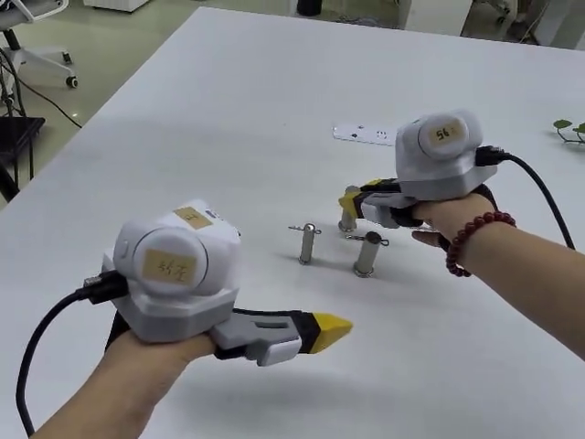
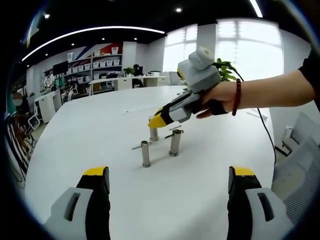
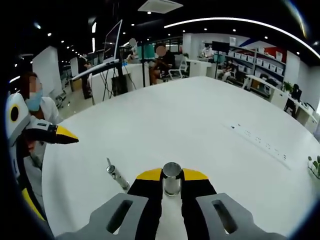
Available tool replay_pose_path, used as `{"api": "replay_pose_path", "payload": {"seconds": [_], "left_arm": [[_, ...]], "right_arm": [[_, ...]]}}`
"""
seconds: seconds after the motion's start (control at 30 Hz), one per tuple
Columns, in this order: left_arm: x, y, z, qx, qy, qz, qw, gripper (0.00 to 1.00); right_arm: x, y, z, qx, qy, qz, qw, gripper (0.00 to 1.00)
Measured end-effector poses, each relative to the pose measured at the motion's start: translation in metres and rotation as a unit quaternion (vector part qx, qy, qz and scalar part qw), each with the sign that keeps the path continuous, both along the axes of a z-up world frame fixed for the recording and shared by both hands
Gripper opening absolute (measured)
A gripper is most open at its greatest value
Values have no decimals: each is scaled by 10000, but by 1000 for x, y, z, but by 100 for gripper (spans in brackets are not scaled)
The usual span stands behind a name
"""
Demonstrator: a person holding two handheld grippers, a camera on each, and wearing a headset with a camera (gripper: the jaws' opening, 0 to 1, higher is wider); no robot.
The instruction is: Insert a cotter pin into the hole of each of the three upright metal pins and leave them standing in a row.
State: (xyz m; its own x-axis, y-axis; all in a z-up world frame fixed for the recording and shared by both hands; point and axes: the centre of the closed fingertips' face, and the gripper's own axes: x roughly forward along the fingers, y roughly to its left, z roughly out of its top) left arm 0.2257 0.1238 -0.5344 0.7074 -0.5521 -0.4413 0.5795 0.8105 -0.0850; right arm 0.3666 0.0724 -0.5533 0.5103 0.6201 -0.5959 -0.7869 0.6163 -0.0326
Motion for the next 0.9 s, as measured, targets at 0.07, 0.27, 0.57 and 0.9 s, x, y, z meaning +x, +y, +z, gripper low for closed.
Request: {"api": "replay_pose_path", "payload": {"seconds": [0.07,0.27,0.57,0.9], "left_arm": [[-1,-2,0,4,11,-29,10000,99],[-2,-5,0,15,-5,-109,9999,99],[-3,-8,1,39,-27,-170,9998,98],[-4,-12,1,46,-53,-252,9997,98]], "right_arm": [[-1,-5,0,-36,-7,-31,10000,7],[-2,-23,-1,-75,-4,-175,9998,8],[-8,-54,-4,-134,40,-400,9991,8],[-25,-82,-1,-198,85,-619,9979,8]]}}
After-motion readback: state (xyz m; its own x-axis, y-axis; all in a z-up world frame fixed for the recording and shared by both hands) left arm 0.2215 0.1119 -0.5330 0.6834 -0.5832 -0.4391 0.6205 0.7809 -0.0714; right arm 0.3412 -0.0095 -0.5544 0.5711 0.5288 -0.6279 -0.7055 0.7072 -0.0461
